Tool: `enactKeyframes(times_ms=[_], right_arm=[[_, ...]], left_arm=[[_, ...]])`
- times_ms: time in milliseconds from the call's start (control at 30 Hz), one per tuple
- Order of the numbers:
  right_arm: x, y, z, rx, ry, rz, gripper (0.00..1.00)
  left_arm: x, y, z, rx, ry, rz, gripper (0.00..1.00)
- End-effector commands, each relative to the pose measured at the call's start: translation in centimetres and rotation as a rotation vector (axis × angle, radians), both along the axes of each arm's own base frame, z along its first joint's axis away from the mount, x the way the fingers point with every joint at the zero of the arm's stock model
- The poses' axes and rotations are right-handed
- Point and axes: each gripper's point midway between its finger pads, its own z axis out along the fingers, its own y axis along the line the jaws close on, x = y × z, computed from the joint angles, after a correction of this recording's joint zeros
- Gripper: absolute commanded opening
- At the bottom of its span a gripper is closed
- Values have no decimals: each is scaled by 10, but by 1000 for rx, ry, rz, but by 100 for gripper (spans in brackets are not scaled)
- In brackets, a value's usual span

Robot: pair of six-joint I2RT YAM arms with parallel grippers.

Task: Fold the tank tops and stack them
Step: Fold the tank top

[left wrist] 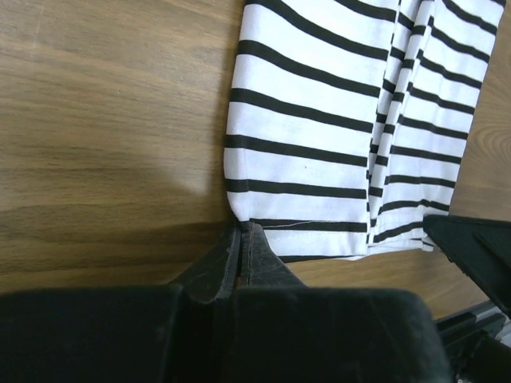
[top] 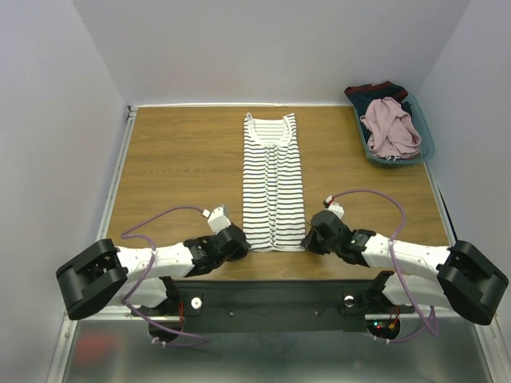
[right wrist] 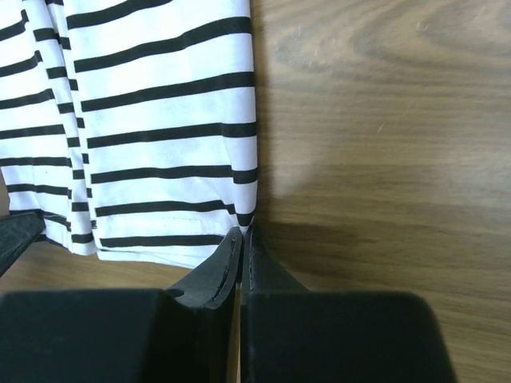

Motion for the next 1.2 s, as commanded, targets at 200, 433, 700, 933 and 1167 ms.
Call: enactKeyframes(times_ms=[200,433,700,933,1167], right_arm=[[-60,13,7,-80,7,114,0],[-114,19,16,-138,-5,152,0],[-112,26,48,-168,-90,104,0],[-95,36,83,-123,-199,91,1],[-75,39,109,-114,-273,51,2]], left_arm=[[-74,-18,-14,42,100,-149,0],[-125,-25,0,71,133,-189,0],[-119,-14,35,50,85,-130,0],[-100,-19,68,-5,2,-107,0],[-80,-15,86,-19,-56,-72,0]])
